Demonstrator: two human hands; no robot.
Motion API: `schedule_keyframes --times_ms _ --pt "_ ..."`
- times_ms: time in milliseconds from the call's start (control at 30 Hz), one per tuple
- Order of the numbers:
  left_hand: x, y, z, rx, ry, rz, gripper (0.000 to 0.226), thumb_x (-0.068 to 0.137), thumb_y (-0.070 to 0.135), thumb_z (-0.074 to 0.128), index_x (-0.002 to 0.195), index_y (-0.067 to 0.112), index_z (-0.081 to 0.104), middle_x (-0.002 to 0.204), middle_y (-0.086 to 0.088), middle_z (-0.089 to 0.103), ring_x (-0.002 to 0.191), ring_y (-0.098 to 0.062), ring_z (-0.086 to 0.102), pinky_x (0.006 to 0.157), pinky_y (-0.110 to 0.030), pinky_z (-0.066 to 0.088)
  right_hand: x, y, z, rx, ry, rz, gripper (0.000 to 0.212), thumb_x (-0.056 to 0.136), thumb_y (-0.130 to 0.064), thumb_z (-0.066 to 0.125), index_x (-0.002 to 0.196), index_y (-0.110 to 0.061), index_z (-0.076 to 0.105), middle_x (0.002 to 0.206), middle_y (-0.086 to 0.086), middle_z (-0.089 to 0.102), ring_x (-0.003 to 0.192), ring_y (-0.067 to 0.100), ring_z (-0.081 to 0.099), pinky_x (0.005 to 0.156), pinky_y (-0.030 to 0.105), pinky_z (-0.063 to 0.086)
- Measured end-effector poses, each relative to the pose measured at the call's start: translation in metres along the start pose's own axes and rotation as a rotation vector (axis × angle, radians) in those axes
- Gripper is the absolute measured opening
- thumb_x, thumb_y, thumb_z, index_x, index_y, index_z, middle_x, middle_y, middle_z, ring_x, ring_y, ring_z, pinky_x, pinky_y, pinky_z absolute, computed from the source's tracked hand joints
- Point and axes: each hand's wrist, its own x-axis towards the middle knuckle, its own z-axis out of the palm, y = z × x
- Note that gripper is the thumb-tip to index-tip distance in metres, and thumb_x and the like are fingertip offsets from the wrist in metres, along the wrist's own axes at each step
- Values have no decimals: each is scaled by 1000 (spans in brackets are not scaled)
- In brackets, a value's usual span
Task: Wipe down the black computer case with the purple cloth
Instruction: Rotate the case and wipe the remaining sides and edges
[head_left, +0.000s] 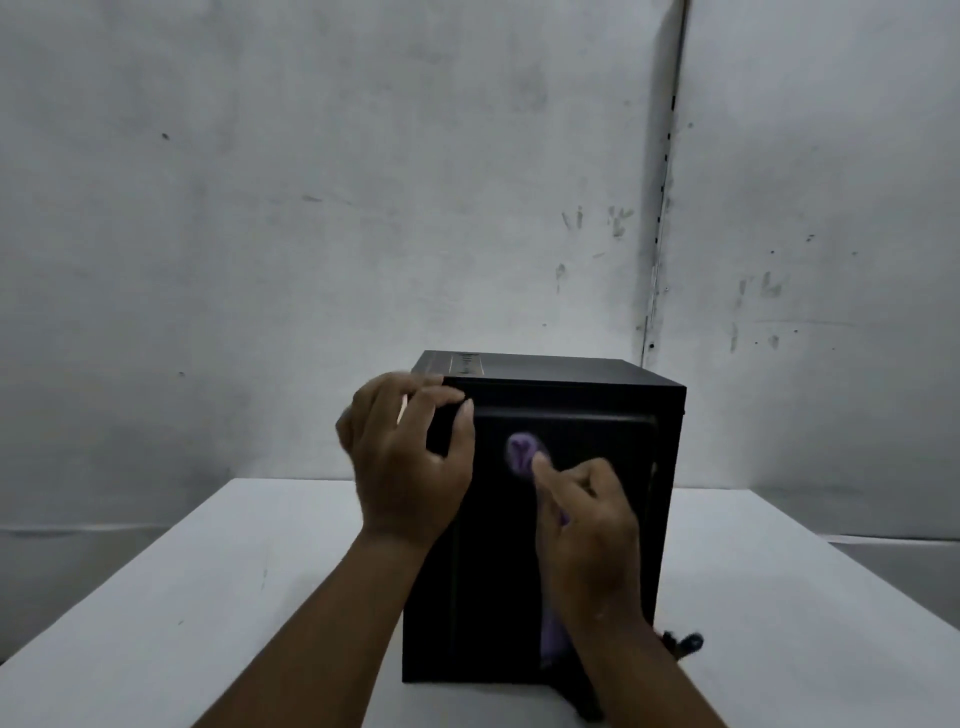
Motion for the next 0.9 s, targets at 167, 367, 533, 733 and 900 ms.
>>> schedule_keyframes --times_ms 167,367,533,733,900 --pt "-49 4 -37 -293 -314 -213 12 95 33 74 88 23 73 85 13 70 80 -7 66 70 -33 55 -4 -15 2 135 -30 156 11 89 -7 79 99 -13 80 78 -7 57 64 6 56 60 9 45" --pt "-27 35 -55 -761 -536 -710 18 96 31 65 109 39 73 101 20 78 97 2 72 81 -15 56 20 -63 2 469 -239 312 26 97 -11 68 117 -24 76 100 -15 71 97 0 67 85 9 50" --pt "14 19 -53 -632 -298 -726 17 94 19 75 94 36 78 88 19 79 86 0 74 79 -17 58 57 -69 -3 349 -393 200 30 97 -41 56 120 -40 75 112 -25 68 113 1 57 103 32 48" --pt "-5 -9 -29 -215 -198 -353 9 92 23 73 91 18 80 81 1 71 73 -16 63 69 -31 48 87 -78 1 -76 -351 119 38 102 -43 52 139 -40 60 145 -12 46 141 9 32 121 41 17" --pt "-84 -30 -34 -164 -340 -144 5 92 12 76 91 10 80 78 -2 62 66 -17 60 59 -35 51 71 -77 17 -229 -465 68 55 101 -56 46 153 -38 41 153 -12 40 150 12 24 126 46 3"
